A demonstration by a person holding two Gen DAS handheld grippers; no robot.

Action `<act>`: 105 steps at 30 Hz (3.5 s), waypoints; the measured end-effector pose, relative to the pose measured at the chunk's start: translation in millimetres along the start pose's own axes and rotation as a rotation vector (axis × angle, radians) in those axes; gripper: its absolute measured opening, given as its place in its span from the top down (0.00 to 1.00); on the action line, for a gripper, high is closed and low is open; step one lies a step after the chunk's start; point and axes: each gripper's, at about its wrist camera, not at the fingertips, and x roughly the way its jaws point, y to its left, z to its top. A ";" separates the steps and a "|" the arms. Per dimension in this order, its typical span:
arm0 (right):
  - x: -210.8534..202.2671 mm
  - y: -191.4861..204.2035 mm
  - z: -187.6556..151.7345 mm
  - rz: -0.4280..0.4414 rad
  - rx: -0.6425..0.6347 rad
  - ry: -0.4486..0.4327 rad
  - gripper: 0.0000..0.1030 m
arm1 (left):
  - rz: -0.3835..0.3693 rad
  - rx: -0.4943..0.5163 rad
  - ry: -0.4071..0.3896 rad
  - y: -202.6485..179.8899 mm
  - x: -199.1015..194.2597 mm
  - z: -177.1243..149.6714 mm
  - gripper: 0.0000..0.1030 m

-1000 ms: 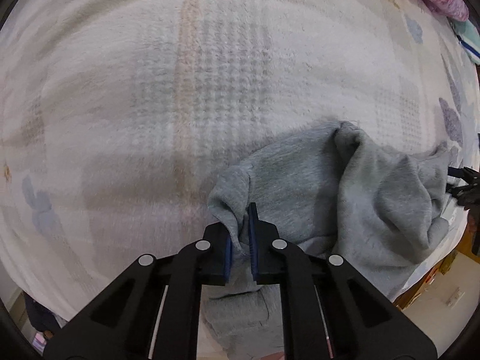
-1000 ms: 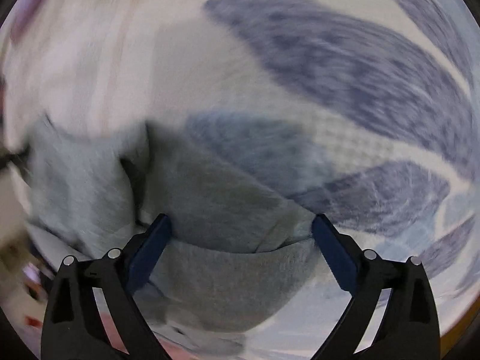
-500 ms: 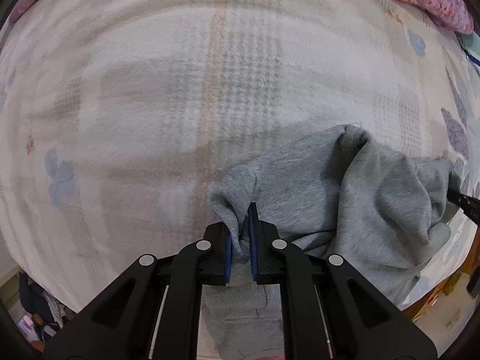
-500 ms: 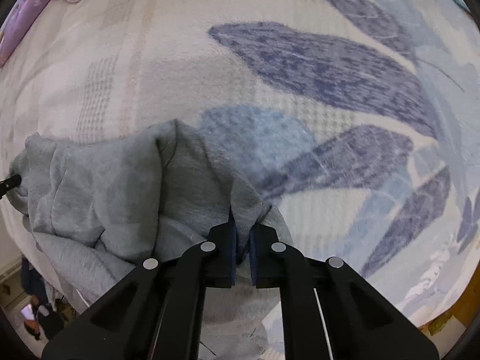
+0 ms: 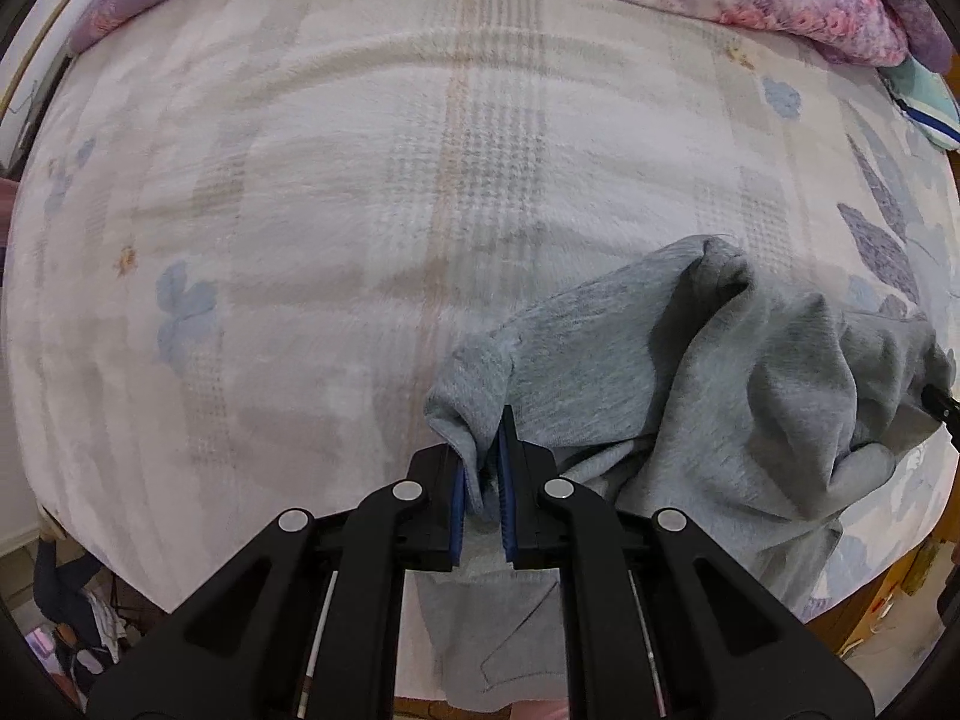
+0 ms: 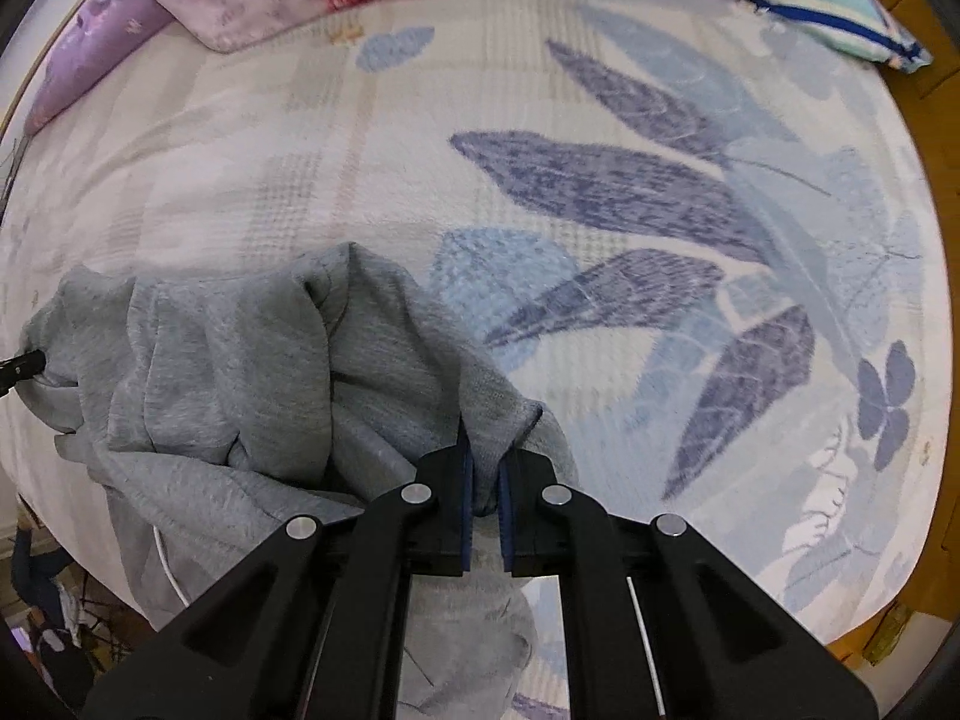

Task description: Fold large clothes

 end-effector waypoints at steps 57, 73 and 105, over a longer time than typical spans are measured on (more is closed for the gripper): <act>86.5 -6.8 -302.8 0.601 0.734 0.085 0.60 | -0.332 -0.471 0.214 41.7 128.6 -273.4 0.74; 112.6 28.6 -306.2 0.318 0.672 0.210 0.87 | -0.038 -0.152 0.292 2.4 141.9 -271.3 0.92; 127.6 -46.3 -162.7 0.300 0.765 0.286 0.17 | -0.342 -0.542 0.289 81.4 170.6 -115.4 0.14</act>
